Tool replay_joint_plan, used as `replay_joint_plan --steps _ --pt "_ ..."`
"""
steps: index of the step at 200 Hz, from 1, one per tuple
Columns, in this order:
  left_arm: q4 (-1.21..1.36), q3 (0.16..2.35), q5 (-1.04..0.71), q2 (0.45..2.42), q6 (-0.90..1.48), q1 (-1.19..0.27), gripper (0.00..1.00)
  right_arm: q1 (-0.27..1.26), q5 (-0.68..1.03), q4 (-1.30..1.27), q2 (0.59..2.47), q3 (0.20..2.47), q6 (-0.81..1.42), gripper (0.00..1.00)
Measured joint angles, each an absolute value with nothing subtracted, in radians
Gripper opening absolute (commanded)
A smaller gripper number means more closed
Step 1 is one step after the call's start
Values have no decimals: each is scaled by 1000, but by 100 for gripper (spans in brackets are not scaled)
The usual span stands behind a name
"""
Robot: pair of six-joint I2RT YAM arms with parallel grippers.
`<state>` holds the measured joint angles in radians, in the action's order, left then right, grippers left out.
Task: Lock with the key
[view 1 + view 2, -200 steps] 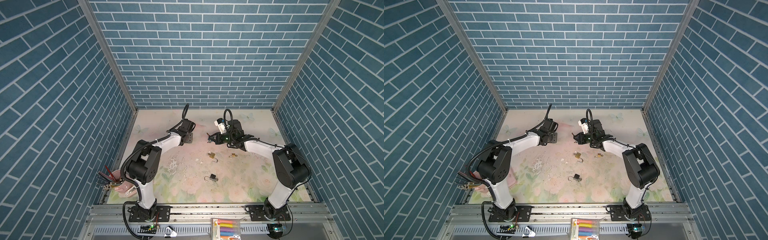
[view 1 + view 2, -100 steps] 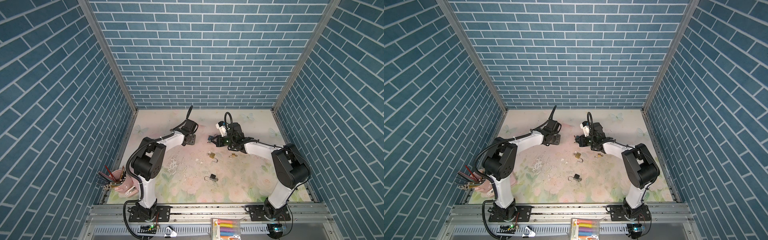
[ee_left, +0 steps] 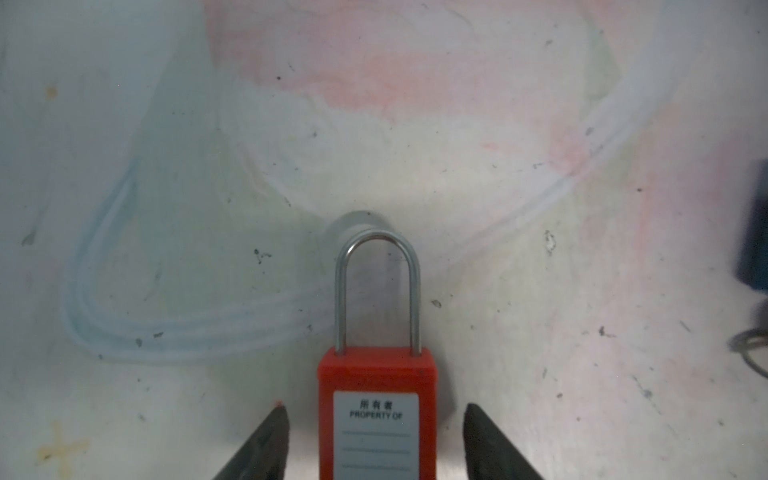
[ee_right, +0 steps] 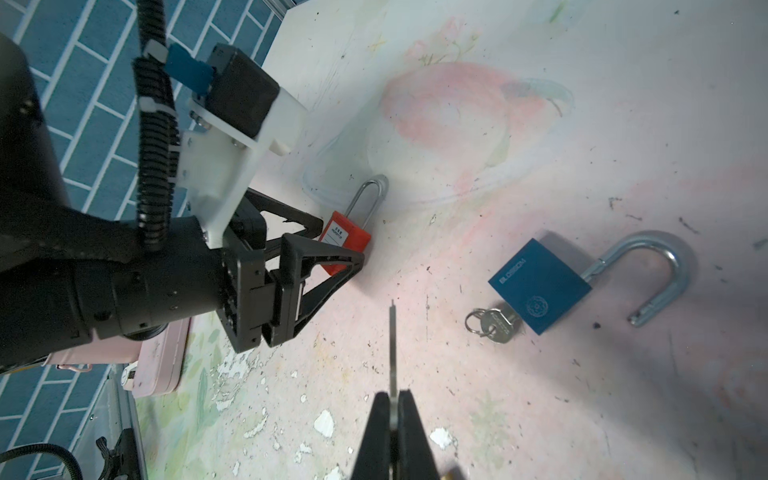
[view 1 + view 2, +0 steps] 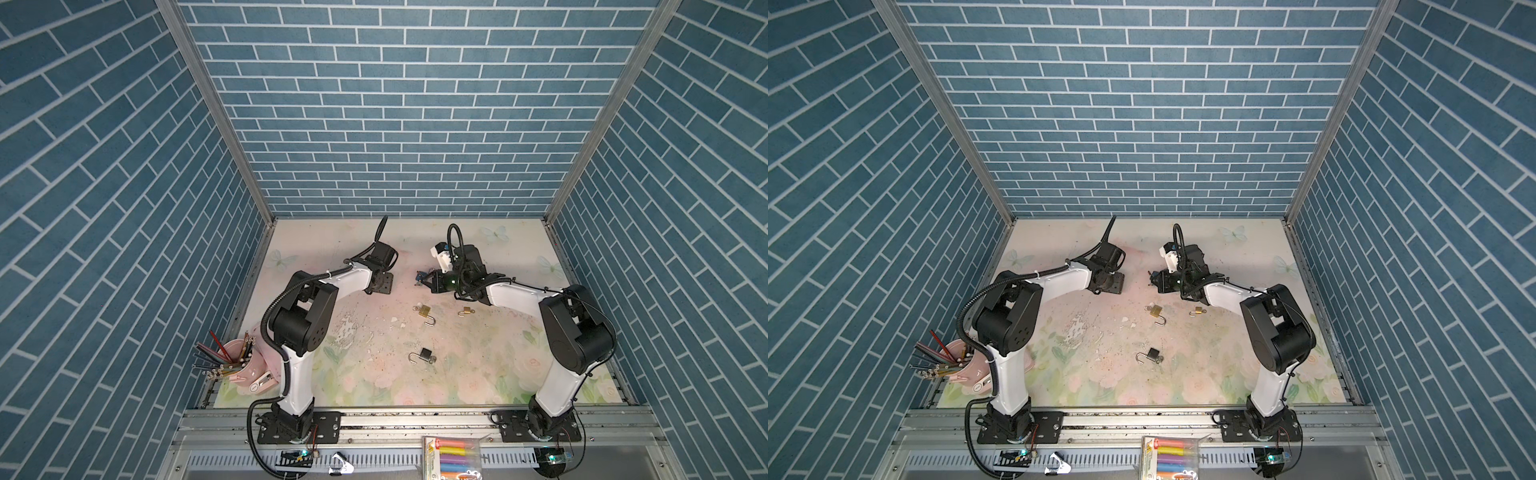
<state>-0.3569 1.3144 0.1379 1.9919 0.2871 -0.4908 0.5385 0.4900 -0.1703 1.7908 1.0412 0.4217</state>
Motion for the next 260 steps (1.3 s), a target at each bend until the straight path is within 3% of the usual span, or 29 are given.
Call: replay_joint_plan --steps 51,56,64,112,146,200,260 --pt "-316 1283 137 1884 280 -491 74 538 492 -134 1797 1093 422 0" --pt "-300 1268 137 1838 275 -491 76 538 494 -133 1797 1098 423 0" --pt "-269 1242 137 1758 264 -491 88 538 496 -130 1797 1104 429 0" --pt "52 989 133 1166 148 -485 88 549 508 -76 1810 1157 460 0" --pt "167 767 125 914 108 -436 88 561 517 -29 1845 1219 460 0" --pt "105 664 -150 977 316 -90 88 589 533 28 1976 1319 462 3" --pt "56 656 -363 1151 437 -10 88 611 538 78 2106 1448 469 7"
